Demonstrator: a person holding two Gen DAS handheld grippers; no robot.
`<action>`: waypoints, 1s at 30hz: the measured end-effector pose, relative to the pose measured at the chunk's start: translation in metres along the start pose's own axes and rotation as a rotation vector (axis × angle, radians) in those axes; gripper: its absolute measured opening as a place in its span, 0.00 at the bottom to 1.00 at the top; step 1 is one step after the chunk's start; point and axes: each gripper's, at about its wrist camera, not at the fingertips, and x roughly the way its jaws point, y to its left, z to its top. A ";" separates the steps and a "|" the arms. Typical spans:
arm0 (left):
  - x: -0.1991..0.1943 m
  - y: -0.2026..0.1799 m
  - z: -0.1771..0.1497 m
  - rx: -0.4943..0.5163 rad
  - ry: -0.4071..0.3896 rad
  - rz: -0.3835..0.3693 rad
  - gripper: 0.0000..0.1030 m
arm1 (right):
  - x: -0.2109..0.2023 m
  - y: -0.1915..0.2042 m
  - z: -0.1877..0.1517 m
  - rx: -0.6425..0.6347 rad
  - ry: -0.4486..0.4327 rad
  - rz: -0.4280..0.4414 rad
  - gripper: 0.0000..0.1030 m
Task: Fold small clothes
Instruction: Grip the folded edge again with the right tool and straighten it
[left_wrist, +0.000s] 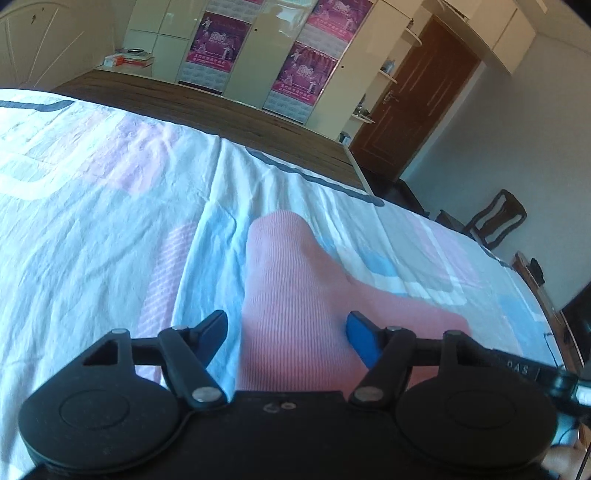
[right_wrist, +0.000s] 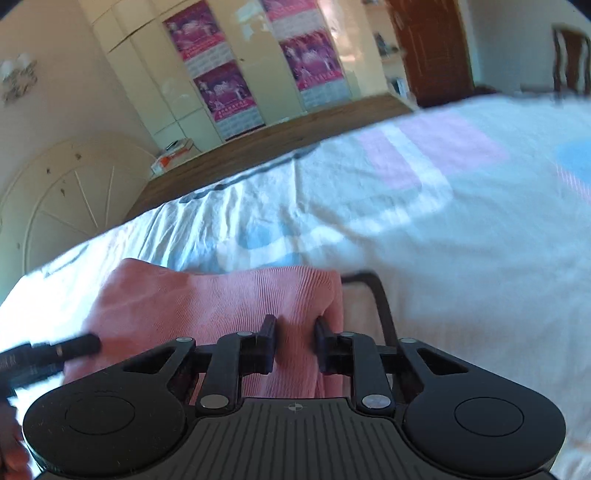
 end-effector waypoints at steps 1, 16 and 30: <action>0.005 0.002 0.003 -0.016 -0.002 0.009 0.67 | -0.001 0.008 -0.001 -0.080 -0.028 -0.023 0.15; 0.000 0.005 -0.009 -0.020 -0.044 0.090 0.70 | -0.009 0.001 0.001 -0.126 -0.046 -0.049 0.34; -0.067 0.004 -0.076 0.054 -0.059 0.088 0.70 | -0.081 0.055 -0.086 -0.239 -0.022 0.043 0.40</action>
